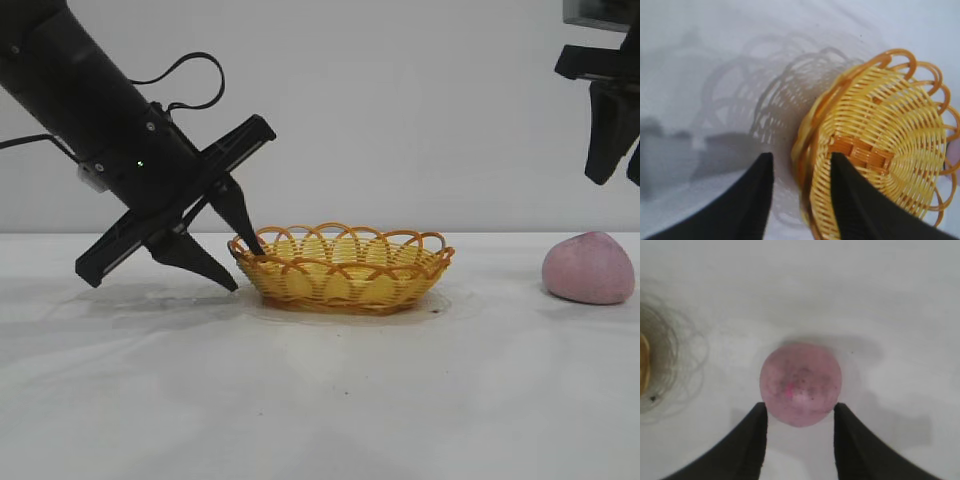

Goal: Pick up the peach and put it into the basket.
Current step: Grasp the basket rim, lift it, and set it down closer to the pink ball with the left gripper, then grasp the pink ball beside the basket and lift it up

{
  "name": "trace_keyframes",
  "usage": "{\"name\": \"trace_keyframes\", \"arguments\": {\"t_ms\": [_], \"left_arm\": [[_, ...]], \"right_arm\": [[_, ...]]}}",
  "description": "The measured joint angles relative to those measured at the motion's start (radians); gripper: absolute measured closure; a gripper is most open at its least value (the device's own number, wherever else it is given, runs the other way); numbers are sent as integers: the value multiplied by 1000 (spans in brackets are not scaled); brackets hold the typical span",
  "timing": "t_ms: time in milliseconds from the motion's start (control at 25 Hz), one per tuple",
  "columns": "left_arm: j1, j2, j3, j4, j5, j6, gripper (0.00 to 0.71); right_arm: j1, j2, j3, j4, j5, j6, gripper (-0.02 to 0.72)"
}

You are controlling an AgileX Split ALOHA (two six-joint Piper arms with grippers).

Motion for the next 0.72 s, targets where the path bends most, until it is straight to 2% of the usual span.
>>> {"name": "trace_keyframes", "arguments": {"t_ms": [120,240,480,520,600,720], "left_arm": [[36,-48,0,221,20,-71,371],[76,-93,0,511,60,-176,371],[164,-198,2,1209,250,-568,371],[174,-221,2,1296,273,-648,371],[193,-287,2,1432,305,-751,371],[200,-398,17,1493,335,-795,371]], "right_arm": [[0,19,0,4,-15,-3,433],[0,21,0,6,-22,-7,433],[0,21,0,12,-23,-11,433],[0,21,0,12,-23,-11,433],[0,21,0,18,-23,-13,433],[0,23,0,27,-23,-16,433]]}}
